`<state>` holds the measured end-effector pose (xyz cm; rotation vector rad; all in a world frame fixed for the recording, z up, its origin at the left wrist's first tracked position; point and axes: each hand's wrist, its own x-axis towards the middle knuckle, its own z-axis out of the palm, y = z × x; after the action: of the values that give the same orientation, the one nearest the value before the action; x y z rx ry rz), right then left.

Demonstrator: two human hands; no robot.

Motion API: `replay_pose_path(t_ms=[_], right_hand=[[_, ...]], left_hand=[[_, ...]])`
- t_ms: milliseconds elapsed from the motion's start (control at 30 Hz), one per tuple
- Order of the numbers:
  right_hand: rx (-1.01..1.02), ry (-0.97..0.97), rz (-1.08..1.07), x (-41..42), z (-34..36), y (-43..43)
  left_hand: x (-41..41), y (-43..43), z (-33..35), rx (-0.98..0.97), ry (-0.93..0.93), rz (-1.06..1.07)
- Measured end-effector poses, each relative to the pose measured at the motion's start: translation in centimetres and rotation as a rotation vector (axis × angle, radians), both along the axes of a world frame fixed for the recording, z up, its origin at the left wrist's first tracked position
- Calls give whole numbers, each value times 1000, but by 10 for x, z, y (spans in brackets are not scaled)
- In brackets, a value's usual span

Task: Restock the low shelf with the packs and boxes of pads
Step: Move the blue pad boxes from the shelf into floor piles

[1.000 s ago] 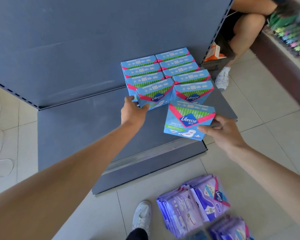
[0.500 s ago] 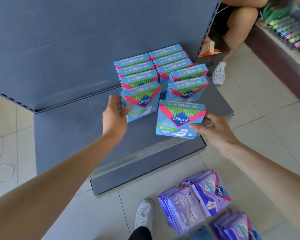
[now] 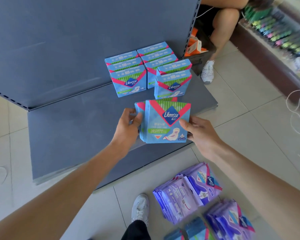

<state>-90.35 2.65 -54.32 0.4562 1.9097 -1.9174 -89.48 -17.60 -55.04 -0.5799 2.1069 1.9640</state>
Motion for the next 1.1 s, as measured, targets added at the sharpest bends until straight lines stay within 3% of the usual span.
replay_pose_path(t_ms=[167,400,567,700,867,1100], right_hand=[[-1,-80,-126,33,1,39],[-38,-216,-244,117,1,123],[-113,-261,-519,214,-20,183],[-119,-319,-651,315,-66,198],[-183,-466,-724,441,-152,163],[-254,-679,-840,525,-283,86]], left_hand=[[12,47,8,80,-95,-65],[64,139,8,162,-124,-377],[129,210,-26,117,-206,-564],[202,237,-82,40,-321,-707],[302,211,-165,-96,-470,-921],[394,146,-307,-217,-722,-1022]])
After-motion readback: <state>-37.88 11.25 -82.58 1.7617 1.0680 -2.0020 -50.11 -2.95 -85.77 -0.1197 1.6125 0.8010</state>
